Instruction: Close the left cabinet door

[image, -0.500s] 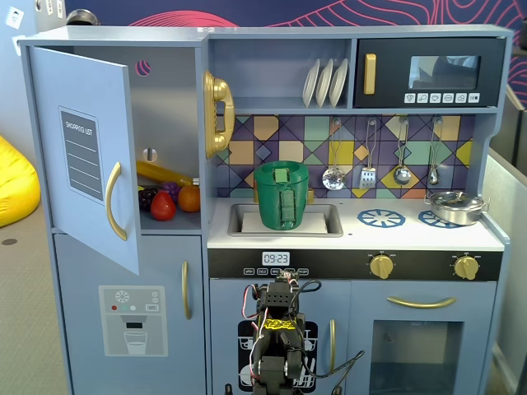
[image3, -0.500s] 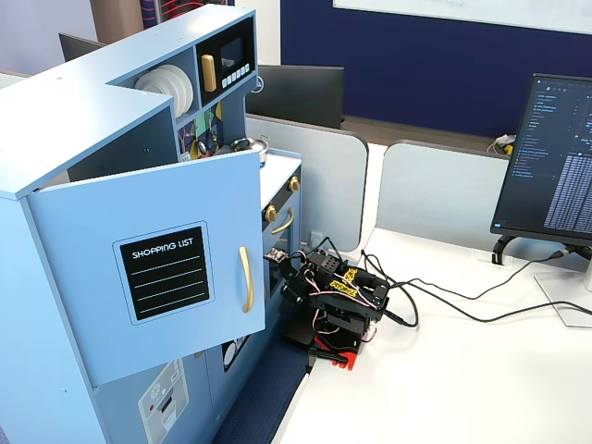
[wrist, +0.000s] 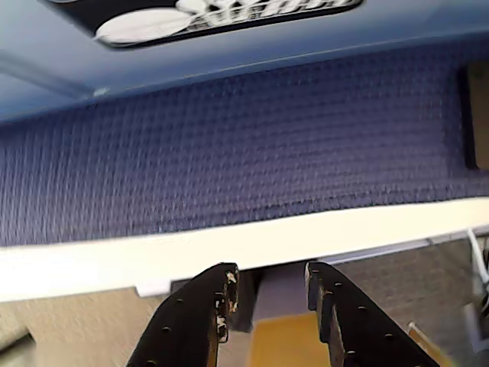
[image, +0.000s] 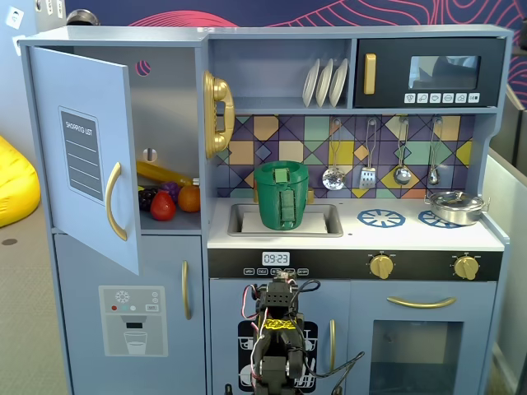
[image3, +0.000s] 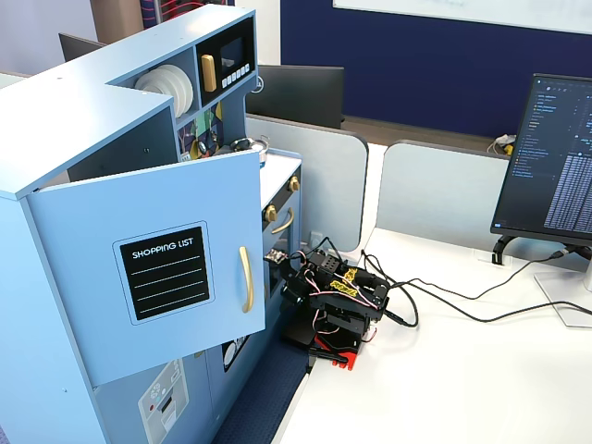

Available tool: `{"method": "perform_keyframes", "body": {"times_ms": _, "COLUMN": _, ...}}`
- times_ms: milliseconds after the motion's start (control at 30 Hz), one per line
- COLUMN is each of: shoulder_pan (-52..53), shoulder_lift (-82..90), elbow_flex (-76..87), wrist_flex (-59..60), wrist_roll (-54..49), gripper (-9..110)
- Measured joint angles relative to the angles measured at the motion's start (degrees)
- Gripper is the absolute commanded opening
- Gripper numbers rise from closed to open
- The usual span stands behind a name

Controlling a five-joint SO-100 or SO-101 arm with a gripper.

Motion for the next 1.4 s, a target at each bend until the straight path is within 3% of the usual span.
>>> {"method": "perform_keyframes", "body": {"times_ms": 200, "shoulder_pan": -22.76, "shoulder_lift": -2.72, "elbow_flex": -6.06, "wrist_flex": 0.79, "wrist_roll": 2.99, "gripper": 0}}
{"method": "perform_keyframes", "body": {"times_ms": 333, "shoulder_pan": -41.84, "shoulder_lift": -7.73, "elbow_flex": -13.71, "wrist_flex": -6.50, "wrist_roll": 2.20, "gripper": 0}}
{"method": "perform_keyframes", "body": {"times_ms": 767, "shoulder_pan": -92.37, "shoulder_lift": -25.58, "elbow_flex": -25.22, "wrist_flex": -51.15, "wrist_roll": -8.53, "gripper": 0}}
{"method": "perform_keyframes", "body": {"times_ms": 1000, "shoulder_pan": -100.81, "shoulder_lift": -44.82, "elbow_flex": -38.76, "wrist_flex": -67.94, "wrist_roll": -12.22, "gripper": 0}}
{"method": "perform_keyframes", "body": {"times_ms": 1233, "shoulder_pan": -98.70, "shoulder_lift": -64.07, "elbow_flex": -59.68, "wrist_flex": -68.47, "wrist_roll": -13.45, "gripper": 0}}
{"method": "perform_keyframes", "body": {"times_ms": 1400, "shoulder_pan": -95.01, "shoulder_lift": -68.38, "elbow_flex": -66.36, "wrist_flex": -66.45, "wrist_roll": -14.41, "gripper": 0}}
